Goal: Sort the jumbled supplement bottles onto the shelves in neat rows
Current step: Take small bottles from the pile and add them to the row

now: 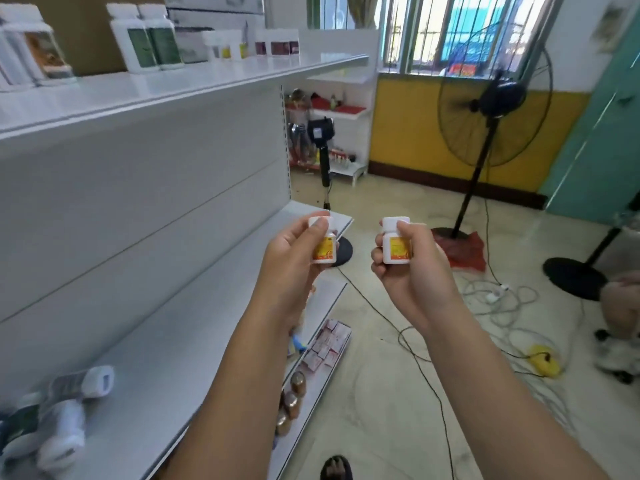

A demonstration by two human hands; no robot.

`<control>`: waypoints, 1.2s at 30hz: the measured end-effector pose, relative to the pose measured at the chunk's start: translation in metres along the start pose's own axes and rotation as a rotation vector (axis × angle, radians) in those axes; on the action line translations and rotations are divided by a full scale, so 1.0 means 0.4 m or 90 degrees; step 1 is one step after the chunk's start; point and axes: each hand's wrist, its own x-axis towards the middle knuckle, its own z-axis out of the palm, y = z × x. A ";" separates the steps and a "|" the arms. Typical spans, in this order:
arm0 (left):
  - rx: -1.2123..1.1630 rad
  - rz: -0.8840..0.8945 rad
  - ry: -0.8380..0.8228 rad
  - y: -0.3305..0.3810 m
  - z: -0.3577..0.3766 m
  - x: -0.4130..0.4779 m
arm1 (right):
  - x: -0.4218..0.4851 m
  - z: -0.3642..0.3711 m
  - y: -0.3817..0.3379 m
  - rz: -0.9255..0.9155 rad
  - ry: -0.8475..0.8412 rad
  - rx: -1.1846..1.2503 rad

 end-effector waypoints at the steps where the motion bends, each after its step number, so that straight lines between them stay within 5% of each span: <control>1: 0.015 0.003 -0.008 0.002 0.016 0.054 | 0.050 -0.006 -0.014 -0.005 0.004 0.004; 15: 0.092 0.066 0.027 0.054 0.217 0.645 | 0.693 -0.013 -0.181 0.018 -0.057 -0.007; 28: 0.211 0.286 0.322 0.266 0.385 0.903 | 1.179 0.167 -0.409 0.123 -0.457 -0.028; 36: 0.467 0.298 0.468 0.501 0.309 0.901 | 1.289 0.398 -0.433 0.012 -0.644 -0.220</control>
